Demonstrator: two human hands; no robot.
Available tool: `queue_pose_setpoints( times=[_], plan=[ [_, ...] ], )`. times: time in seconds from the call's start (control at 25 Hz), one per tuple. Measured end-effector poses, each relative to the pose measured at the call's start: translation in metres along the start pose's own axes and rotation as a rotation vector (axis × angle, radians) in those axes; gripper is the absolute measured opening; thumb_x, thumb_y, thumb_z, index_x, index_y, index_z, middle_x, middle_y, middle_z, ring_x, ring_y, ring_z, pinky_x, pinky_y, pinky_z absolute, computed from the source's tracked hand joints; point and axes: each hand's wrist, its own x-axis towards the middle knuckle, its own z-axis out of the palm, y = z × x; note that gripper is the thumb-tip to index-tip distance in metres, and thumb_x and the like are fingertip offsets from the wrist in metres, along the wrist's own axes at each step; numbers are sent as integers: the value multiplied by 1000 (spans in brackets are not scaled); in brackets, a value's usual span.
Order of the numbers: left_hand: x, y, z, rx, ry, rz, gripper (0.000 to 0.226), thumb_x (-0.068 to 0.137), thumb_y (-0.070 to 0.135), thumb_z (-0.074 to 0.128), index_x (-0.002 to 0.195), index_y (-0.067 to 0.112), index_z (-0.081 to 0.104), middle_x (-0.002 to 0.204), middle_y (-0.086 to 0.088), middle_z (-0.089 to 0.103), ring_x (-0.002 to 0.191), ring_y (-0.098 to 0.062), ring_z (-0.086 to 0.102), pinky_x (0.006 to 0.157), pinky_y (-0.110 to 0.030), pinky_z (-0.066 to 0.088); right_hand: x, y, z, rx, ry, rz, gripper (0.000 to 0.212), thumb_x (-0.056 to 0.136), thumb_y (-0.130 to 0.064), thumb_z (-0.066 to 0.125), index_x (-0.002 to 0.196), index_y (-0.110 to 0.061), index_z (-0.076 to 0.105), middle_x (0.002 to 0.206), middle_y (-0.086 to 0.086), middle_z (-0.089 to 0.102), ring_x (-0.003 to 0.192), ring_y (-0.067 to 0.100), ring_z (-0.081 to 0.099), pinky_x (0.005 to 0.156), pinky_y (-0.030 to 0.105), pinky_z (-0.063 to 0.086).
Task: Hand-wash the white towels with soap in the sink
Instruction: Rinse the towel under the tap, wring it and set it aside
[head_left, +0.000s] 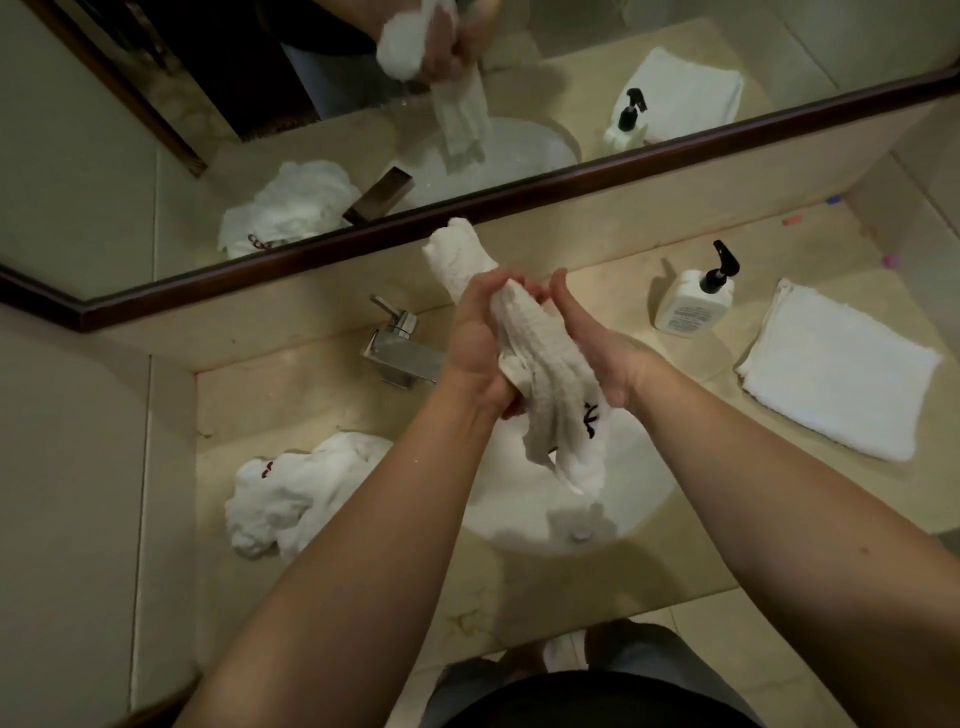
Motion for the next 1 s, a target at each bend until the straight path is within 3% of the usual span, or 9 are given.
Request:
queue_pose_setpoints(
  times=[0.12,0.24,0.32,0.48,0.56,0.68,0.8,0.88,1.0],
  plan=[
    [15,-1,2,110,185,103,24,78,22,72,94,4,70,96,-9,69,84,-20,69,78,-36,56,-13,-4,-12,-101,-57,11,79,75,-76,37,110,-12,66,87,11,71,79,23,68,75,35,57],
    [21,-7,7,308,438,175,25,79,19,81,93,2,69,86,-10,71,75,-20,70,67,-32,58,-20,-4,-26,-289,-32,-89,53,90,-62,49,114,-17,63,94,1,75,88,15,71,79,27,53],
    [22,-14,10,468,635,159,43,76,30,85,104,2,68,91,-7,73,79,-19,72,67,-32,60,-24,-2,-32,-409,-10,-130,43,90,-52,60,116,-18,63,100,4,75,91,19,71,82,28,54],
    [26,-30,18,550,733,119,67,77,49,81,122,4,60,104,-5,71,90,-19,71,78,-33,61,-33,9,-42,-476,39,-103,49,82,-51,68,120,-21,61,105,2,75,94,20,72,84,31,56],
    [26,-33,20,464,663,85,58,87,49,70,122,4,57,105,-6,69,93,-21,69,79,-34,59,-34,15,-50,-458,84,-134,53,78,-47,77,121,-22,60,107,0,74,96,18,72,85,33,55],
    [22,-32,14,239,319,58,37,99,29,43,120,1,55,105,-12,61,104,-27,60,95,-40,51,-36,17,-66,-355,126,-166,50,74,-38,74,119,-19,64,103,0,74,91,17,71,80,30,53],
    [27,-36,-4,312,142,110,58,90,34,68,130,-6,53,114,-14,64,113,-30,61,102,-39,51,-44,10,-77,-222,64,-123,43,75,-33,66,112,-12,65,91,5,73,80,19,68,71,28,55],
    [33,-41,-4,317,127,130,77,66,45,88,123,1,59,103,-9,67,101,-26,66,90,-38,57,-45,6,-80,-139,5,-1,48,70,-38,66,108,-8,65,89,8,71,76,19,67,70,30,54],
    [39,-46,7,242,96,103,38,67,40,84,92,16,70,82,-3,64,78,-22,65,63,-36,58,-41,4,-78,-76,-37,7,59,73,-46,61,115,-5,63,89,15,66,72,23,62,68,35,52]
  ],
)
